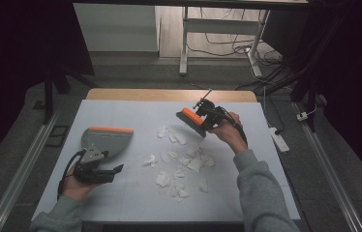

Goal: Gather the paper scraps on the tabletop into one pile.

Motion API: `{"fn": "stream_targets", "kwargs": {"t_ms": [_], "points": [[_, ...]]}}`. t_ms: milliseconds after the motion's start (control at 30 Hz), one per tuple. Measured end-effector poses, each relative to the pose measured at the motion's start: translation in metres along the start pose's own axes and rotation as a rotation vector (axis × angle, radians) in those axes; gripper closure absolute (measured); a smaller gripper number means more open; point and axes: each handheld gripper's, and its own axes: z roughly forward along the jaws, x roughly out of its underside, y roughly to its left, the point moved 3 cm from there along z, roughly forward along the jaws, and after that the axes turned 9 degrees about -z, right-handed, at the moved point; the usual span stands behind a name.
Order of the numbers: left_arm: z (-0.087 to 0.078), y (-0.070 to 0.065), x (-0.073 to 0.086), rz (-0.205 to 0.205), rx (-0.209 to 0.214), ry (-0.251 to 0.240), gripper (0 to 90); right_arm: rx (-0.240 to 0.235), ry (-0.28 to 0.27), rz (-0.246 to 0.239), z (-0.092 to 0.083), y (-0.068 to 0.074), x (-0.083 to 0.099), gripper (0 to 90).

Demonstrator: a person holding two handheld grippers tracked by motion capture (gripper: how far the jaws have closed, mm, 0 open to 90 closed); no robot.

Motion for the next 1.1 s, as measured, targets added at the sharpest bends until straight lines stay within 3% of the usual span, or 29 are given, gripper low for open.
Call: {"fn": "stream_targets", "kwargs": {"t_ms": [133,333,433,633,733,967,1033,1100], "points": [[0.000,0.002,0.000,-0.005,0.003,-0.002,24.8,0.001,0.037,-0.045,0.019,-0.005,-0.013,70.5],[0.001,0.003,0.000,-0.008,0.002,0.000,24.8,-0.007,0.051,-0.093,0.032,-0.009,-0.033,70.6],[0.000,0.004,0.001,-0.009,0.003,-0.002,24.8,-0.027,0.049,-0.117,0.034,-0.004,-0.038,70.6],[0.000,0.003,0.001,-0.008,0.001,-0.001,24.8,-0.037,0.107,-0.255,0.030,0.018,-0.038,70.7],[0.000,0.003,0.001,-0.008,-0.003,-0.002,24.9,-0.055,0.102,-0.294,0.026,0.029,-0.035,70.7],[0.001,0.002,0.001,-0.006,-0.002,0.003,24.9,-0.126,0.082,-0.343,0.014,0.049,-0.022,70.7],[0.001,0.002,0.001,-0.005,-0.002,0.003,24.9,-0.145,0.063,-0.349,0.009,0.053,-0.019,70.7],[0.001,0.002,0.001,-0.006,-0.002,0.003,24.9,-0.136,0.009,-0.324,0.003,0.053,-0.017,70.7]]}}
